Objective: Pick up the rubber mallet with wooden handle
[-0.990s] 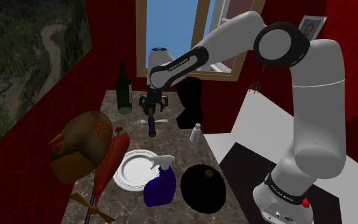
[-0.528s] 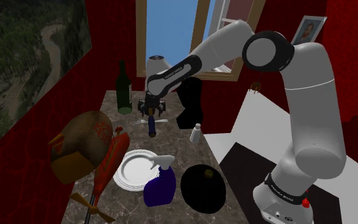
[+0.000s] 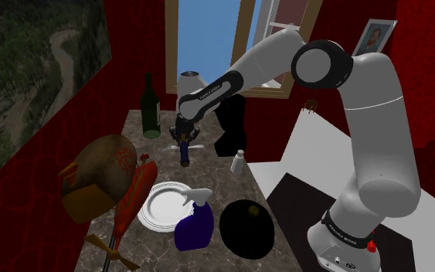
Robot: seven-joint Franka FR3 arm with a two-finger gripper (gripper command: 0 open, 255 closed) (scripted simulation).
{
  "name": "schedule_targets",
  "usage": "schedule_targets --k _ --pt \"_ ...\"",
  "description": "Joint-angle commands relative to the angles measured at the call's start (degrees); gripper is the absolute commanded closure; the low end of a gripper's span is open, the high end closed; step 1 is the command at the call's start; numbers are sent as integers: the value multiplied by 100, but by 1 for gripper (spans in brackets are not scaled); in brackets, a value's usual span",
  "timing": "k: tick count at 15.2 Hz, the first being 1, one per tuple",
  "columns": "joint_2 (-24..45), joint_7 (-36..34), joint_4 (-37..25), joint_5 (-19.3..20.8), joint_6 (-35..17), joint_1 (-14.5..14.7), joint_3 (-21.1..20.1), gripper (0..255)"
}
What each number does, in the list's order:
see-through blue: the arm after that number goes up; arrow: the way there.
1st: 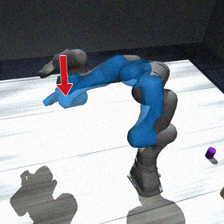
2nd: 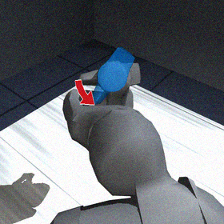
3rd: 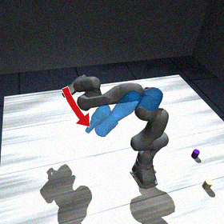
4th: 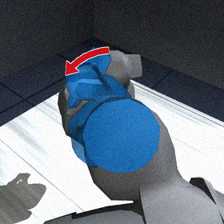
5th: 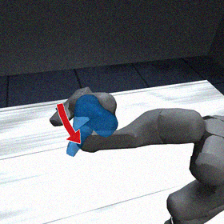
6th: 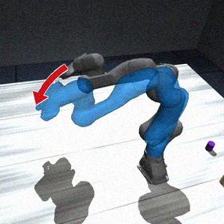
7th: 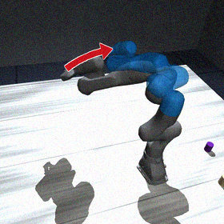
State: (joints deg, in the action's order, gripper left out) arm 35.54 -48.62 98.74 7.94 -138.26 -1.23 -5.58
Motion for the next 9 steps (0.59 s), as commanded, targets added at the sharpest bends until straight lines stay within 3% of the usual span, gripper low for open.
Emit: schedule_targets --k 1,9 --pt "1 0 -2 1 -3 0 1 255" --pt "-218 32 1 -35 212 -21 -25 255"
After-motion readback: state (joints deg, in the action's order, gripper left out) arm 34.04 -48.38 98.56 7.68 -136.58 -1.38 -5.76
